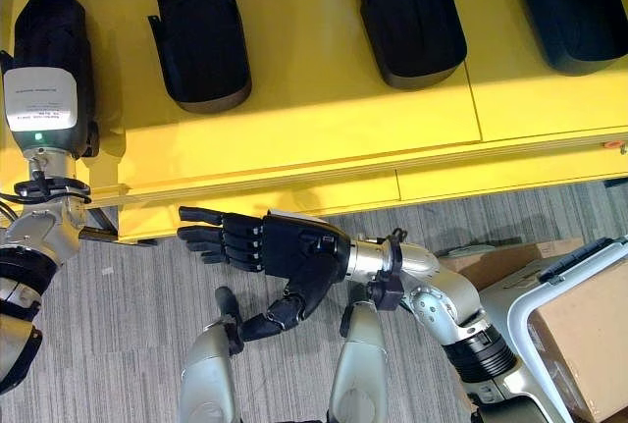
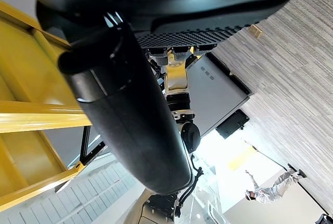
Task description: Move parts from the plastic box to the shelf.
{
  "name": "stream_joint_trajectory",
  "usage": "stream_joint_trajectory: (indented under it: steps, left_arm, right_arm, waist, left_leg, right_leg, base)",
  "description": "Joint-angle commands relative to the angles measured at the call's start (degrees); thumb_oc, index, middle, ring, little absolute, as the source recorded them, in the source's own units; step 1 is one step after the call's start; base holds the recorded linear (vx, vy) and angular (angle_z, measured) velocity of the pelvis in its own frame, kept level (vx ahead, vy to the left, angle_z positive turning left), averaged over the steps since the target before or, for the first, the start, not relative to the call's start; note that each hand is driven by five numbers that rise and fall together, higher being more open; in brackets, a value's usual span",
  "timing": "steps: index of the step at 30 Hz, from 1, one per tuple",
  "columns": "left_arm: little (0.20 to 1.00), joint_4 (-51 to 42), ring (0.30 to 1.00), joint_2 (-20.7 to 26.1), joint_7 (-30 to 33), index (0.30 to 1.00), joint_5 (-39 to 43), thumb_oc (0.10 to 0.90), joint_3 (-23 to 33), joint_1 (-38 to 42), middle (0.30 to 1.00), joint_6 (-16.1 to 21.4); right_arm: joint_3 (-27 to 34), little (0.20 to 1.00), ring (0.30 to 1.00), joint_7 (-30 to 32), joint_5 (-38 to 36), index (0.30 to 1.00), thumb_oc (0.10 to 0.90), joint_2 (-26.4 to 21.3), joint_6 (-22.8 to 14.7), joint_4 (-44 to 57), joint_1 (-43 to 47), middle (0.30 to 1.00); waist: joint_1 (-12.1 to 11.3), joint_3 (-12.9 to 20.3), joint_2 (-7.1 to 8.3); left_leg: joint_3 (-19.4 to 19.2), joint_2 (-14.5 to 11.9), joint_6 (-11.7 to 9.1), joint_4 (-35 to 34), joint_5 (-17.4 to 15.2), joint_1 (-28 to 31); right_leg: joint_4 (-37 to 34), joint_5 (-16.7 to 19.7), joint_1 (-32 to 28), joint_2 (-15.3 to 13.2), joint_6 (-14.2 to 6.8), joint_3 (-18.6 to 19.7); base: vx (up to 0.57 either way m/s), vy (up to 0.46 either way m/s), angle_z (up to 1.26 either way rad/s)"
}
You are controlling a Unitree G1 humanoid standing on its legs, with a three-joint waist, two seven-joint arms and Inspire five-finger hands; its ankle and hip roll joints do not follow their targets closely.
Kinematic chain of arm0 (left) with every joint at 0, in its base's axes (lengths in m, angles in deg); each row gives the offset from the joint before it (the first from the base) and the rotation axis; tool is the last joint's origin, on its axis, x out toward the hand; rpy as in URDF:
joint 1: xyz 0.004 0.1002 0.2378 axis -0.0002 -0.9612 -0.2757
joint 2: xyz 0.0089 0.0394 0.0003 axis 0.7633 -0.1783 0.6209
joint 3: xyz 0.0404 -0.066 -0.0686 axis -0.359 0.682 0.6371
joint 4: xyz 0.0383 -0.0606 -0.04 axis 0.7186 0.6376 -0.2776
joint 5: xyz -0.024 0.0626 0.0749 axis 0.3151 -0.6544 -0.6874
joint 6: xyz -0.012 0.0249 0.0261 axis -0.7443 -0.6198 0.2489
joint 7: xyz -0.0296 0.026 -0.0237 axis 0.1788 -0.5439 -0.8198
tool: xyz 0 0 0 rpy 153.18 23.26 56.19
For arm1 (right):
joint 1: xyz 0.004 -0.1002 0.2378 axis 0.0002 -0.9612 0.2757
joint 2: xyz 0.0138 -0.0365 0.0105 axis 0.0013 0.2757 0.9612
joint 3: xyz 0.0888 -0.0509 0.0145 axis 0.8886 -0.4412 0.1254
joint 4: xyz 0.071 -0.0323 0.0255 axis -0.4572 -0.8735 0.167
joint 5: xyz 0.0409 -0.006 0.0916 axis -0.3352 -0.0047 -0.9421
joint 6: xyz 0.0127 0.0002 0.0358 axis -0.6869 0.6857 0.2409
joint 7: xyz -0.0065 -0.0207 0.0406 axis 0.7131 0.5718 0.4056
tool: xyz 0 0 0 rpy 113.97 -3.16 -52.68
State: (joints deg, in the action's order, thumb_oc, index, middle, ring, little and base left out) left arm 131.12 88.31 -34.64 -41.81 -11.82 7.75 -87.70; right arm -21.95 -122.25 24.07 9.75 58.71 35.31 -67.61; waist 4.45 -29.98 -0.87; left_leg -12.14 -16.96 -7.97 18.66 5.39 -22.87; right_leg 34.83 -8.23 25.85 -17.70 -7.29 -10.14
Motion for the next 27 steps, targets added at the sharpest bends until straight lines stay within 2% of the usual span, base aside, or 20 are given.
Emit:
stream_joint_trajectory:
  steps: [1,4,10,14,15,18,23,25,27]
  left_arm:
    - [1.0,-2.94,1.0,5.57,9.58,1.0,-2.58,0.9,3.88,3.74,1.0,-5.46]
    - [1.0,-2.04,1.0,5.96,13.32,1.0,-3.2,0.9,4.99,3.73,1.0,-6.15]
    - [1.0,-0.37,1.0,6.34,16.55,1.0,-3.22,0.9,4.76,5.53,1.0,-8.7]
    - [1.0,-0.21,1.0,6.83,19.77,1.0,-2.41,0.9,5.22,5.58,1.0,-12.74]
    - [1.0,0.09,1.0,6.69,21.0,1.0,0.7,0.9,5.58,5.7,1.0,-11.3]
    - [1.0,-0.56,1.0,6.25,22.11,1.0,0.78,0.9,6.03,5.76,1.0,-10.74]
    - [1.0,-2.97,1.0,5.91,22.92,1.0,0.56,0.9,7.08,5.77,1.0,-7.01]
    - [1.0,-2.84,1.0,5.63,22.78,1.0,0.96,0.9,7.42,5.93,1.0,-4.58]
    - [1.0,-3.37,1.0,5.38,20.92,1.0,-0.42,0.9,7.41,6.45,1.0,1.24]
  right_arm:
    - [2.23,1.0,1.0,-3.71,-4.44,1.0,0.9,4.48,-4.74,4.89,0.33,1.0]
    - [1.76,1.0,1.0,-4.12,-4.59,1.0,0.9,4.3,-5.21,4.42,0.25,1.0]
    - [0.39,1.0,1.0,-3.53,-5.33,1.0,0.9,4.23,-5.86,4.46,0.44,1.0]
    - [-0.36,1.0,1.0,-3.14,-5.62,1.0,0.9,4.02,-6.2,4.87,0.28,1.0]
    - [-0.95,1.0,1.0,-2.56,-5.44,1.0,0.9,4.41,-6.52,4.86,0.46,1.0]
    - [-1.19,1.0,1.0,-2.44,-5.68,1.0,0.9,4.28,-6.93,4.92,0.46,1.0]
    - [-1.14,1.0,1.0,-2.22,-6.65,1.0,0.9,3.61,-7.54,5.19,-0.11,1.0]
    - [-1.36,1.0,1.0,-2.26,-6.31,1.0,0.9,3.77,-7.81,5.09,-0.18,1.0]
    - [-1.55,1.0,1.0,-2.35,-6.32,1.0,0.9,3.6,-8.49,4.82,-0.38,1.0]
  waist:
    - [-0.21,3.01,1.55]
    - [-0.25,3.17,1.48]
    - [-0.12,3.5,1.52]
    - [-0.13,3.72,1.55]
    - [-0.18,3.84,1.55]
    - [-0.28,3.94,1.67]
    - [-0.48,4.17,1.91]
    - [-0.48,4.18,1.96]
    - [-0.44,4.26,2.14]
  left_leg:
    - [-1.89,-0.41,1.77,3.01,-5.11,1.77]
    - [-1.75,-0.44,1.68,2.89,-4.99,1.9]
    - [-1.92,-0.65,1.71,3.12,-4.98,1.73]
    - [-1.93,-0.72,1.63,3.07,-5.02,2.01]
    - [-2.02,-0.76,1.66,2.96,-5.0,2.19]
    - [-1.93,-0.73,1.64,3.02,-5.0,2.11]
    - [-1.74,-0.84,1.58,3.19,-5.04,2.11]
    - [-1.69,-0.86,1.56,3.13,-4.97,2.14]
    - [-1.72,-0.95,1.51,3.14,-4.94,2.04]
  right_leg:
    - [-5.32,1.5,-3.16,2.82,1.87,1.68]
    - [-5.11,1.27,-3.33,2.84,2.01,1.59]
    - [-5.0,1.25,-3.19,2.92,2.08,1.59]
    - [-5.25,1.26,-3.55,2.86,2.05,1.51]
    - [-5.34,1.2,-3.78,2.85,2.04,1.57]
    - [-5.45,1.19,-3.89,2.86,2.03,1.46]
    - [-5.4,1.07,-4.24,2.87,2.04,1.28]
    - [-5.37,1.05,-4.28,2.94,2.03,1.33]
    - [-5.37,1.02,-4.23,3.09,2.0,1.41]
  base:
    - [0.0,0.0,0.0]
    - [0.0,0.0,0.0]
    - [0.0,0.0,0.0]
    - [0.0,0.0,0.0]
    - [0.0,0.0,0.0]
    - [0.0,0.0,0.0]
    - [0.0,-0.013,0.0]
    - [0.0,0.0,0.0]
    - [0.0,-0.016,0.0]
